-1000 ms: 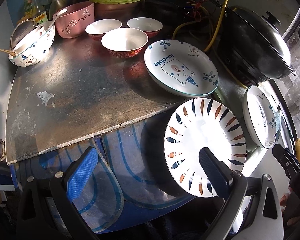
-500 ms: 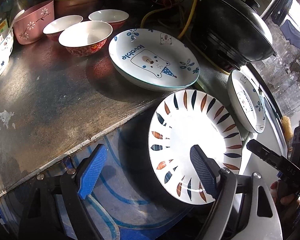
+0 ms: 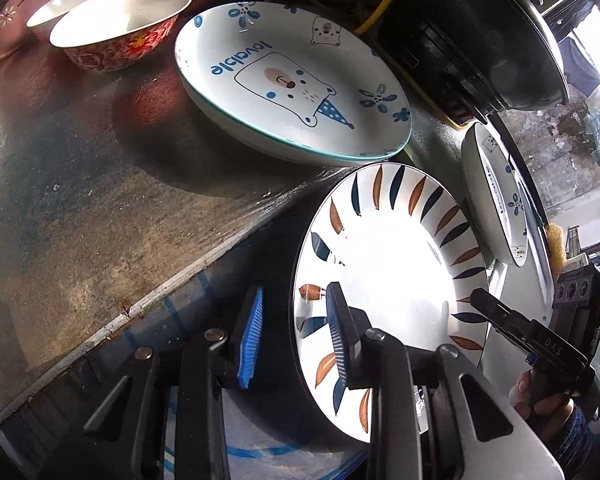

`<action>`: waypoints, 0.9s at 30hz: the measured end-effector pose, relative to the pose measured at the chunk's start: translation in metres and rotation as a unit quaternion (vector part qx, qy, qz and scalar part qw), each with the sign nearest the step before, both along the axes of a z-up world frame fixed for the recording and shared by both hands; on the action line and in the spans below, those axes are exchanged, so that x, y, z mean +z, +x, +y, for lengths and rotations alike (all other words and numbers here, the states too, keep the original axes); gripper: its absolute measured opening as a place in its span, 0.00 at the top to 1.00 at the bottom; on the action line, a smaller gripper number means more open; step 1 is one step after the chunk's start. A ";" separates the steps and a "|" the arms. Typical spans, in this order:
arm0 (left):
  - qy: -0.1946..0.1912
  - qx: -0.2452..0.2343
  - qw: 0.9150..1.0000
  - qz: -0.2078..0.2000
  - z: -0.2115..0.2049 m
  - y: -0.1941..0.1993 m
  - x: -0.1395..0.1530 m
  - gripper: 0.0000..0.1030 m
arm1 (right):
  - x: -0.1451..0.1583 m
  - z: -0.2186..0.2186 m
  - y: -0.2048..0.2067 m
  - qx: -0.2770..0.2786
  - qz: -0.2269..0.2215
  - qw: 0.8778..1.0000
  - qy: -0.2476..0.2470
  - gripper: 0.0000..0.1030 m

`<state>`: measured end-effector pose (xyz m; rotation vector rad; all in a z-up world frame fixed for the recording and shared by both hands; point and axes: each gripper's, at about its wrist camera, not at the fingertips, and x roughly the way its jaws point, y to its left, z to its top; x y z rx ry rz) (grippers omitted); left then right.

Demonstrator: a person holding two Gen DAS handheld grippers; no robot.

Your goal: Organize plates and bowls

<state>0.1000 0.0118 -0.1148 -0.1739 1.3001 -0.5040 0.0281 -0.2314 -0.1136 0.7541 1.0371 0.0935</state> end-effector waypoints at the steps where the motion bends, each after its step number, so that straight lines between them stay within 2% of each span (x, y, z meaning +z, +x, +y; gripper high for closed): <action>1: -0.001 -0.003 1.000 0.002 -0.001 0.001 -0.002 0.76 | -0.001 -0.001 0.001 -0.001 0.001 1.000 0.000 0.85; 4: -0.012 -0.017 1.000 0.012 -0.005 0.003 -0.008 0.87 | -0.005 0.000 0.005 0.000 0.004 1.000 0.001 0.90; 15: 0.006 -0.033 0.999 -0.004 -0.009 -0.005 0.004 0.87 | -0.001 0.003 0.009 0.007 0.016 1.000 -0.020 0.92; 27: -0.015 -0.011 1.000 -0.025 0.015 -0.027 0.034 0.87 | 0.035 0.019 0.003 0.032 -0.010 0.998 -0.043 0.92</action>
